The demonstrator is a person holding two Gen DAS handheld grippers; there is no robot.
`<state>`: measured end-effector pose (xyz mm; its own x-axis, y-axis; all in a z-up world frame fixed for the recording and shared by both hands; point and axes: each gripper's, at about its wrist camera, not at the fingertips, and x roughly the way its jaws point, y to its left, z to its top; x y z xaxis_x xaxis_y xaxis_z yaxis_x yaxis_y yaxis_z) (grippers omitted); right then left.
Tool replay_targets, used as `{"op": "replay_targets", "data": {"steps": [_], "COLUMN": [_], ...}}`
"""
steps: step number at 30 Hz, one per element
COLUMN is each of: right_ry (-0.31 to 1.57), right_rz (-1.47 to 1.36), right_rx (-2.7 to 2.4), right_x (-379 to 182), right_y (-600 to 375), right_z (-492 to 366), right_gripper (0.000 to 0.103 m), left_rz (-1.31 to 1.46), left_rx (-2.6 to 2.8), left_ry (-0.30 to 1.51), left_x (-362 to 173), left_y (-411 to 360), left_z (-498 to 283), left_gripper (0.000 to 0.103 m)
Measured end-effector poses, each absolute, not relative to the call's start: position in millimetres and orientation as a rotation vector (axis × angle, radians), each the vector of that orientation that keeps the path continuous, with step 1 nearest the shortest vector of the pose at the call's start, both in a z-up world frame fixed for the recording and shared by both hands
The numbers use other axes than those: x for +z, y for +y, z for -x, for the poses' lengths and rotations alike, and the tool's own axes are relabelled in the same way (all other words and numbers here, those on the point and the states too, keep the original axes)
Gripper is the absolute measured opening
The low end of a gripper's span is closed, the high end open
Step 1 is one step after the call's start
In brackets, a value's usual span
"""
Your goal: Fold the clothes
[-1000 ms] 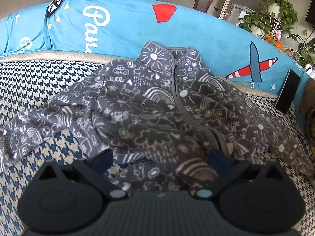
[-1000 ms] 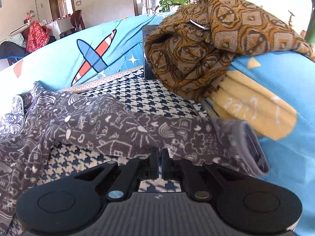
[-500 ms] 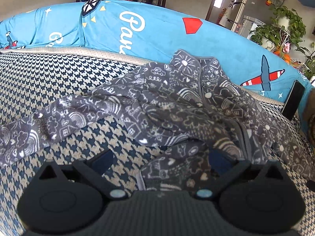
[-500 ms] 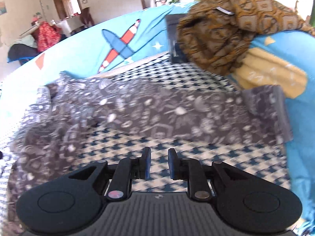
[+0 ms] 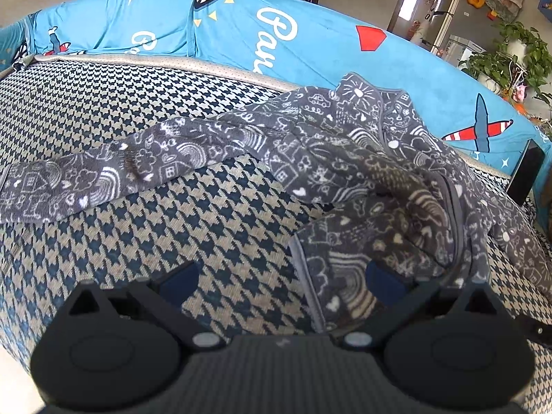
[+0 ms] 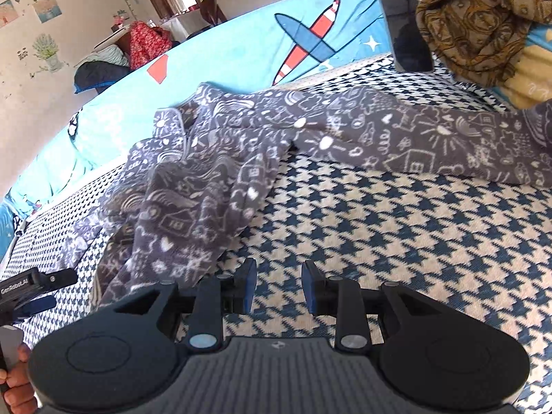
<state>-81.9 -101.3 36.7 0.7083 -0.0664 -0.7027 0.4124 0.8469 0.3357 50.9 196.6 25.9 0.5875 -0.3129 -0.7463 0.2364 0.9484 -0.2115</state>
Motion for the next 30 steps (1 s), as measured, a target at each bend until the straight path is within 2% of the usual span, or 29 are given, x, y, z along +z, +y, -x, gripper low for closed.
{"op": "replay_targets", "data": {"steps": [5, 7, 12, 18, 30], "right_ry": [0.753, 0.759, 0.778, 0.756, 0.709], "right_rz": [-0.522, -0.536, -0.623, -0.752, -0.729], "right_rx": [-0.119, -0.06, 0.008, 0.042, 0.036], "right_x": [27, 23, 9, -5, -15], "right_y": [-63, -49, -25, -10, 18], "right_z": [79, 78, 77, 76, 50], "right_gripper": [0.028, 0.031, 0.057, 0.062, 0.066], "left_rz": [0.106, 0.115, 0.152, 0.157, 0.146], "left_rx": [-0.288, -0.27, -0.239, -0.225, -0.211], "left_ry": [0.869, 0.866, 0.865, 0.86, 0.849], "left_x": [21, 19, 14, 10, 3], "left_y": [205, 209, 221, 231, 237], "left_z": [-37, -32, -23, -15, -1], "left_gripper": [0.103, 0.103, 0.103, 0.103, 0.103]}}
